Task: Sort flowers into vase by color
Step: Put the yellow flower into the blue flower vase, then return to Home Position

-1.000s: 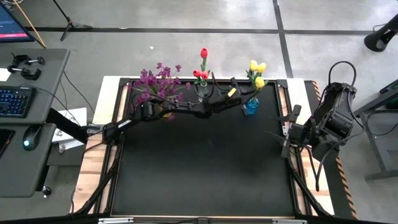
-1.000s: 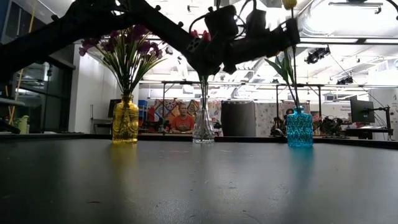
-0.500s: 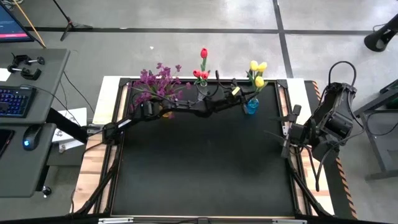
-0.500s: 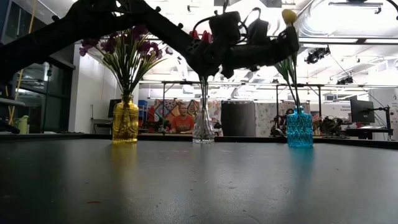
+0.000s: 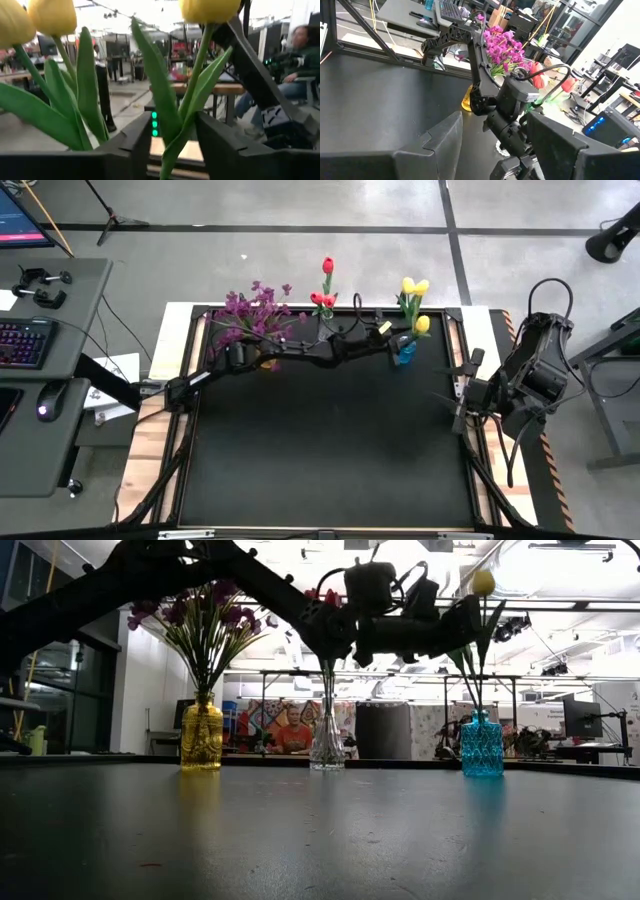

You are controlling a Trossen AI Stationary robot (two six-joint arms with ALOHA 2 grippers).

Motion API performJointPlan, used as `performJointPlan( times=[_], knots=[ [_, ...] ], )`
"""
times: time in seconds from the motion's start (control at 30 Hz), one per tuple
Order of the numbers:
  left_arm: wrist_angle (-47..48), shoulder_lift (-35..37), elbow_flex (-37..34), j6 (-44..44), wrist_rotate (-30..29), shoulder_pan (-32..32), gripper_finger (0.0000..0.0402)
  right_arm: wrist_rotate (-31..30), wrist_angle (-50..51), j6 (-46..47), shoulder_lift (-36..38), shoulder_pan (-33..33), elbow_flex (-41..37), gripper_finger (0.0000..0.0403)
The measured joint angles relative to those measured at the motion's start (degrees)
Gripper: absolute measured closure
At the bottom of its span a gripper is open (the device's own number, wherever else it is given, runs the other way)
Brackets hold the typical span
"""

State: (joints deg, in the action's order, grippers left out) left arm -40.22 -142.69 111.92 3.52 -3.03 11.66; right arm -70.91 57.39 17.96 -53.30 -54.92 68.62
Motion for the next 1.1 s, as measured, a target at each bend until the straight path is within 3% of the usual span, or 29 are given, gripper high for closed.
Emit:
performJointPlan(
  times=[0.23,0.43,0.73,1.1],
  knots=[
    [10.96,3.8,-0.02,0.19,0.02,-0.05,0.0187,0.0,0.17,-0.25,0.02,0.11,-0.02,0.019],
    [25.83,8.87,0.0,1.89,0.02,-0.07,0.0146,0.0,0.17,-0.25,0.02,1.09,-0.02,0.019],
    [46.93,14.48,0.0,1.1,-0.13,-1.39,0.014,0.0,0.19,-0.26,0.02,1.79,-0.02,0.019],
    [56.81,17.23,-0.02,4.83,-0.03,-8.24,0.014,0.0,0.17,-0.03,0.02,1.79,-0.02,0.019]
  ],
)
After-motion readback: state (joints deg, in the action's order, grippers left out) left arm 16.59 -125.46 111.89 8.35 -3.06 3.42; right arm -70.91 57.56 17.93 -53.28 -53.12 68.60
